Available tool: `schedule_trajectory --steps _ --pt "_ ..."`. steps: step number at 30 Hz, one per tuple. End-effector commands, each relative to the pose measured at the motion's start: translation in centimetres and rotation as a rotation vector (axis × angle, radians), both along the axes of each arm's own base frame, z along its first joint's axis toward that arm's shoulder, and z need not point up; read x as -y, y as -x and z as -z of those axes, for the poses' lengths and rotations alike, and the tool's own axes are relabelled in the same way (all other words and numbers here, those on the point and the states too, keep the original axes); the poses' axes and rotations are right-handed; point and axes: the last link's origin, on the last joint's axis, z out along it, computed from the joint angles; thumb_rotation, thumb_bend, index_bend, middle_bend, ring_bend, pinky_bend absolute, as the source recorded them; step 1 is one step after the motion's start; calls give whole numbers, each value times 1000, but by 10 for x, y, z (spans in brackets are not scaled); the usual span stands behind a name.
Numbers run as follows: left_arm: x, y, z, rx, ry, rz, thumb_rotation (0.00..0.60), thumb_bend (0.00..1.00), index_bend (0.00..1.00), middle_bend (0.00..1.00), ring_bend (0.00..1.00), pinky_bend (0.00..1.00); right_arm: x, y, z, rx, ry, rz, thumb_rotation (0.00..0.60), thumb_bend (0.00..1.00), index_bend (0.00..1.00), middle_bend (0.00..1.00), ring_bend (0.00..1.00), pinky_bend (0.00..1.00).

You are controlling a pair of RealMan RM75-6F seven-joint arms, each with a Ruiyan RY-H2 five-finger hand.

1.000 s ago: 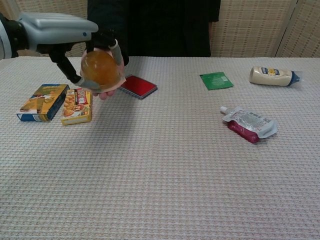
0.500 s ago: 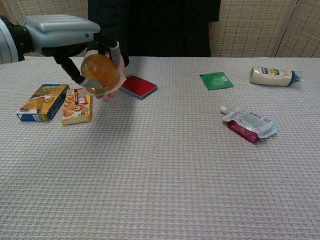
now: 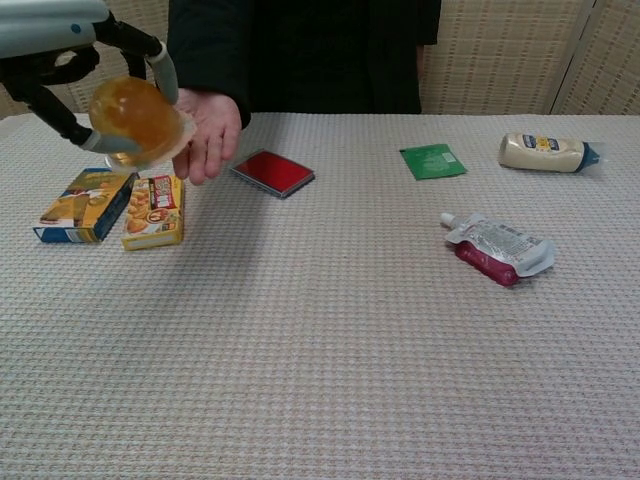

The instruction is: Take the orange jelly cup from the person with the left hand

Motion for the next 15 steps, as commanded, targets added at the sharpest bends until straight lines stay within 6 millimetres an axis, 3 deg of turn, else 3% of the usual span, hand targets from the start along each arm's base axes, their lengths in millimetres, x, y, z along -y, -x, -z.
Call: schedule_trajectory --steps 1,8,15 --pt "18 14 -12 -7 -12 -6 600 405 679 621 585 865 0 0 0 1 -1 -1 600 251 183 320 170 197" --pt "40 45 -16 -56 -12 -64 600 405 679 621 585 866 2 1 4 5 -14 -3 600 251 183 320 170 197" --pt "40 66 22 -152 73 -119 600 404 676 622 585 866 4 -1 6 -2 -27 -10 600 252 183 320 170 197"
